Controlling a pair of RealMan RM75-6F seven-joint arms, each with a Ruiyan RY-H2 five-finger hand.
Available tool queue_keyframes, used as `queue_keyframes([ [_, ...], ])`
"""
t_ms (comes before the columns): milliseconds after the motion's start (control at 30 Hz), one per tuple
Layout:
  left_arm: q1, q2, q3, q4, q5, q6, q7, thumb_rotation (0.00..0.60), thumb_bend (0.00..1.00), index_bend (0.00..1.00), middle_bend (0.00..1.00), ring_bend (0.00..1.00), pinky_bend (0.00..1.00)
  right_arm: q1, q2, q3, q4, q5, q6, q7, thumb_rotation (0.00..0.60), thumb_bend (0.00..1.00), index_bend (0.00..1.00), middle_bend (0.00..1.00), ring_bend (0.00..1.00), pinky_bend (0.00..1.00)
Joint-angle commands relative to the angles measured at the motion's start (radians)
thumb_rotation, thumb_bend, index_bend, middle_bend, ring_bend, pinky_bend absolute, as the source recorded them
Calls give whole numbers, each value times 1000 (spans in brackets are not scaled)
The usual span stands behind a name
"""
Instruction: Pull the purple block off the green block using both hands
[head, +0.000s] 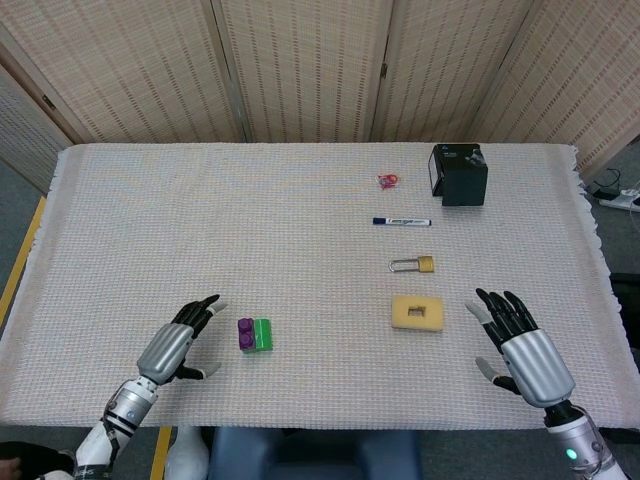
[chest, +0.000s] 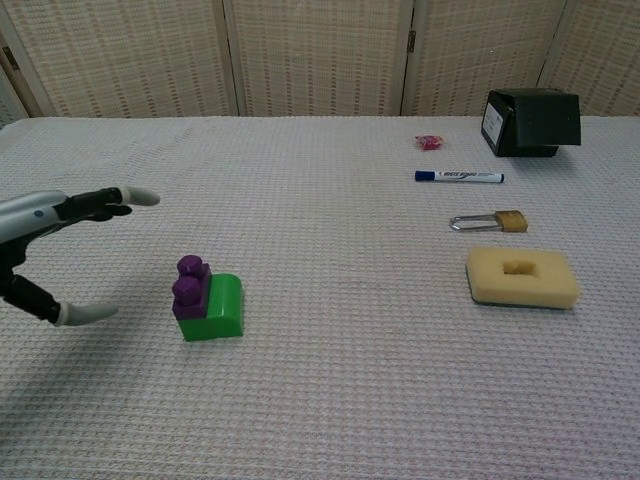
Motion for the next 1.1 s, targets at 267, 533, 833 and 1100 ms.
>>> queue_keyframes([
  [267,-53,-105,-28,49,-82,-76,33,600,312,146,0,0,0,2,2,-1,11,-10,13,29,600,366,0,0,0,0],
  [533,-68,-167,-76,60,-197,-63,142,600,314,167,0,0,3,11,9,0,24,-3,5,65,600,366,0,0,0,0],
  [833,-68,-209,-112,94,-288,-44,167,600,316,237,0,0,27,9,1,15,28,24,10,50,600,366,0,0,0,0],
  [1100,-73,-210,-108,89,-326,-63,180,600,316,247,0,0,21,8,-9,19,37,21,19,51,600,366,0,0,0,0],
])
